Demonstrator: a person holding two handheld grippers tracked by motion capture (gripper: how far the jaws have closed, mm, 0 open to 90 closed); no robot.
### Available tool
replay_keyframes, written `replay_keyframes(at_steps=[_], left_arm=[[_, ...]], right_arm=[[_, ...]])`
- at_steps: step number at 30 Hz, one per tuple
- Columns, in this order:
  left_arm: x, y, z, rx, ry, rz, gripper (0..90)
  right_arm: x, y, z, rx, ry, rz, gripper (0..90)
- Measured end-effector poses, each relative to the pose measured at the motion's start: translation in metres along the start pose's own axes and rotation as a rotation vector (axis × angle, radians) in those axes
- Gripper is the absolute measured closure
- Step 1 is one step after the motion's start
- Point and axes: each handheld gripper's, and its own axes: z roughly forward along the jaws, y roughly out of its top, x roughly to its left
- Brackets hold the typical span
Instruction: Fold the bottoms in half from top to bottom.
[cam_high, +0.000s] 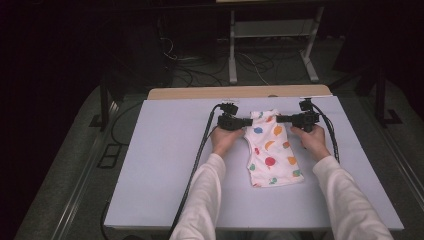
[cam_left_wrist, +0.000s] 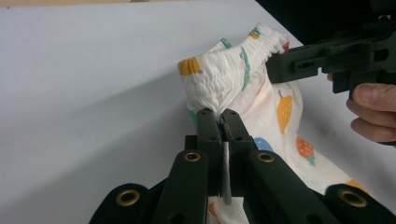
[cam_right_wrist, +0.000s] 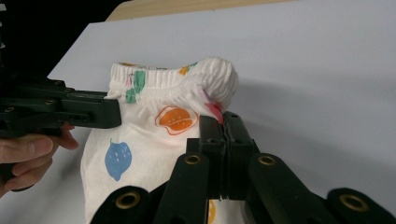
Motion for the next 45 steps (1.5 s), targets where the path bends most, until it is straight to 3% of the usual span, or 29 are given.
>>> replay_keyframes(at_steps=[11, 19, 45], left_arm=[[-0.009, -0.004, -0.007, -0.028, -0.042, 0.017, 87.9], [-0.011, -0.005, -0.016, -0.068, -0.102, -0.004, 87.9], [-0.033, -0.009, -0.032, -0.064, -0.118, 0.080, 87.9]], right_arm=[[0.009, -0.007, -0.017, -0.049, 0.008, -0.030, 87.5], [0.017, -0.008, -0.027, -0.082, 0.020, -0.053, 87.5], [0.030, -0.025, -0.051, -0.111, 0.035, -0.071, 87.5]])
